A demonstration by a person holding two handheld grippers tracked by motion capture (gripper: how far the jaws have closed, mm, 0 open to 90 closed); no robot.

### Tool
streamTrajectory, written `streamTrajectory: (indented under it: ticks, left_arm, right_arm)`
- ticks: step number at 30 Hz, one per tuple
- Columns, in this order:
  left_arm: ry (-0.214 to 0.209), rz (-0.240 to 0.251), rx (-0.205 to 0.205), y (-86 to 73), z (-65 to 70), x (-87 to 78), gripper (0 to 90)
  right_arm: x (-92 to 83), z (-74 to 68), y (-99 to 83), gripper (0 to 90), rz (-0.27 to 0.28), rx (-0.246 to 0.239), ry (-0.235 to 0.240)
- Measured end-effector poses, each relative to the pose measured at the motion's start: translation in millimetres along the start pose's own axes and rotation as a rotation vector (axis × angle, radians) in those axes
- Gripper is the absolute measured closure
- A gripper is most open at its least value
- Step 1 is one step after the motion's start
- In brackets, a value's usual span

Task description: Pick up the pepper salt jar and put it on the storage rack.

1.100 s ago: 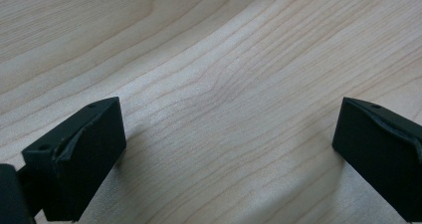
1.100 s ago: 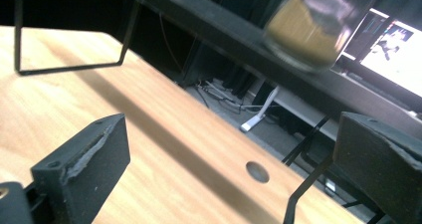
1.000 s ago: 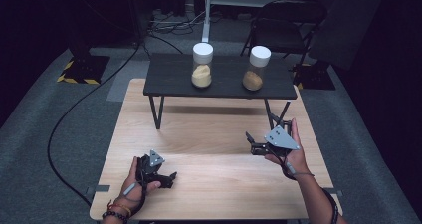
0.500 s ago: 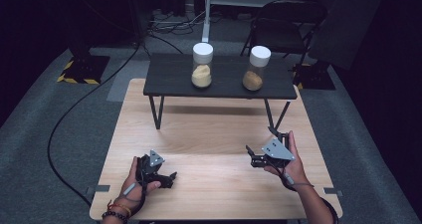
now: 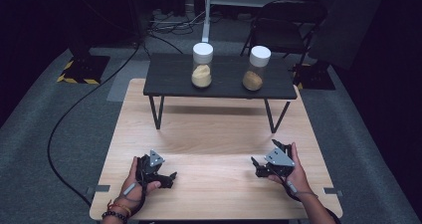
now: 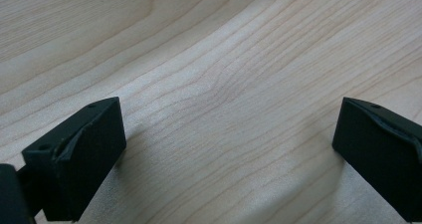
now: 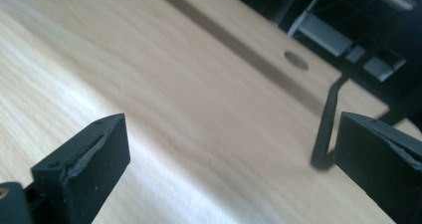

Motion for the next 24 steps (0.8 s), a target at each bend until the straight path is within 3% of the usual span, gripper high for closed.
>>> streamTrajectory:
  ticks: [7,18,24]
  left_arm:
    - [0.000,0.000,0.000,0.0,0.0,0.0,0.5]
    - [-0.001,-0.001,0.001,0.1,-0.2,0.0,0.5]
    - [-0.003,-0.001,0.004,0.2,-0.5,0.0,0.5]
  right_arm:
    - [-2.3,2.1,-14.0,1.1,-0.068,0.013,0.000]
    - [-12.2,12.0,-25.6,1.1,-0.117,0.051,-0.007]
    - [-12.9,22.4,-29.8,1.1,-0.152,0.100,0.013]
Point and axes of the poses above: each handheld gripper's, and its own axes: x roughly forward along the jaws, y roughly out of its top, z roughly to its right, the point moved 4 cm from there along x, roughly forward along the jaws, and after that the axes turned 7 degrees about -y, right-handed, at the moved point
